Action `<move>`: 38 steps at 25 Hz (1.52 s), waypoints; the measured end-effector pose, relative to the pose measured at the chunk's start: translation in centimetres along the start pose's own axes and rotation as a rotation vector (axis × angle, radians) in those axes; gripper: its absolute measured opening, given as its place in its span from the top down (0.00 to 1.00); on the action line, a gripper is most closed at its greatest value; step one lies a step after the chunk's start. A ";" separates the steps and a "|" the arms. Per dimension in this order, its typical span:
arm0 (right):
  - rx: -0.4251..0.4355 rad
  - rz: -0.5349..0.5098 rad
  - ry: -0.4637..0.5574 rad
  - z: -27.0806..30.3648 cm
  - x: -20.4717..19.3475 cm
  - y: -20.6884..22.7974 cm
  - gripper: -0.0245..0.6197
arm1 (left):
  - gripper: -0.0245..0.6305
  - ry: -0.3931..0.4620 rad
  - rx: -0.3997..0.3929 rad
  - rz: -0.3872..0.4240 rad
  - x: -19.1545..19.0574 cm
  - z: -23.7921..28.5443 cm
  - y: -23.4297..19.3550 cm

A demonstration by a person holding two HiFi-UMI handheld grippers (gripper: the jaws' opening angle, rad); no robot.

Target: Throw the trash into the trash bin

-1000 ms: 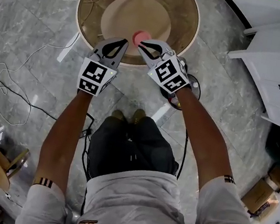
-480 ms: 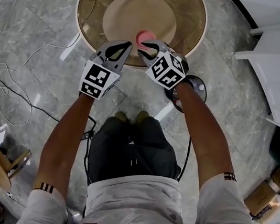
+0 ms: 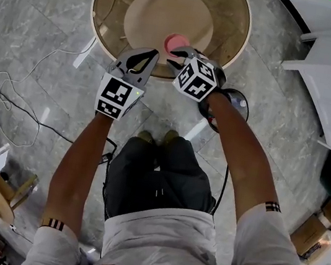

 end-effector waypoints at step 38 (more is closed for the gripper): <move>-0.334 0.154 0.109 -14.4 3.1 -4.0 0.95 | 0.96 -0.031 -0.116 -0.072 6.4 1.5 7.5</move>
Point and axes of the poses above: the fingertips, and each gripper's own axes: z forward along the fingers, y to its right, x out of its top, the point moved 9 cm from there along -z, backward along the fingers, and after that the axes turned 12 degrees about y, right-handed, at the moved point
